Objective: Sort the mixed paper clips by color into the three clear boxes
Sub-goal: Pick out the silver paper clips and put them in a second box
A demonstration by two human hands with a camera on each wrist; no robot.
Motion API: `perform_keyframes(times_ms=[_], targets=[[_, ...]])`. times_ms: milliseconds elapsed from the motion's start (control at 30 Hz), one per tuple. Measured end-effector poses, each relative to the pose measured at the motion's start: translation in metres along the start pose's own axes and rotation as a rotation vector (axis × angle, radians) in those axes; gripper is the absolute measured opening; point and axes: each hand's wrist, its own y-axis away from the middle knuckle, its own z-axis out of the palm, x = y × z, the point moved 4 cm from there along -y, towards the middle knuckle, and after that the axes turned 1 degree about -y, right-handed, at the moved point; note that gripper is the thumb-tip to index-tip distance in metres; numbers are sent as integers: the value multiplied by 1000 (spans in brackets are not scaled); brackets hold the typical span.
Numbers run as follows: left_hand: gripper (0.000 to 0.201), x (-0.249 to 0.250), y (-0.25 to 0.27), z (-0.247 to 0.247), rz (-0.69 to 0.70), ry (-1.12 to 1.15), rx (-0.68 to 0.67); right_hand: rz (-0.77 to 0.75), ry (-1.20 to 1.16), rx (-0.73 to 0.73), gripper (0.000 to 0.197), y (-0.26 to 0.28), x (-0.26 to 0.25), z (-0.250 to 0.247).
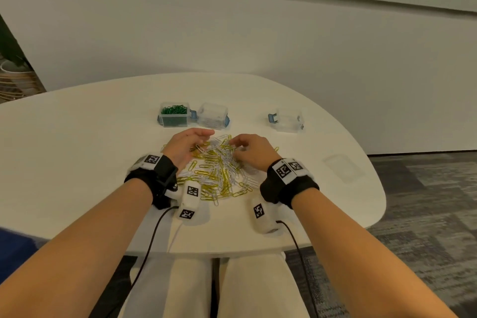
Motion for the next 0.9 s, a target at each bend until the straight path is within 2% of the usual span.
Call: perform_keyframes(times_ms=[67, 133, 167, 267, 333, 400, 500, 533, 600, 667, 700, 800, 900], targets=[[33, 9, 0, 4, -14, -128, -64, -24, 216, -97, 45, -2, -9, 3], [33, 18, 2, 9, -6, -297, -149, -71, 302, -173, 56, -3, -15, 9], [33, 22, 4, 12, 5, -386, -183, -99, 322, -182, 54, -5, -16, 12], [30, 35, 6, 19, 18, -626, -218, -160, 309, -144, 32, -13, -17, 11], [26, 40, 1, 17, -18, -655, -201, -154, 243, -128, 22, -19, -14, 5], [24, 44, -6, 14, -47, -567, -182, -105, 71, -111, 18, -26, -7, -6], [23, 51, -20, 10, -8, -450, -130, -50, -245, -111, 18, -34, 2, -20], [26, 49, -23, 11, -51, -342, -143, -48, -344, -113, 18, -38, 2, -22], [37, 38, -30, 17, -226, -63, -230, -63, -461, -130, 19, -45, -4, -22], [46, 25, -33, 26, -385, 136, -349, -96, -499, -164, 20, -51, -14, -20], [48, 21, -33, 30, -421, 205, -399, -110, -510, -177, 22, -54, -19, -18], [44, 19, -39, 38, -385, 355, -430, -156, -507, -186, 24, -63, -28, -14], [41, 17, -47, 29, -324, 490, -330, -199, -460, -86, 24, -68, -25, -14]])
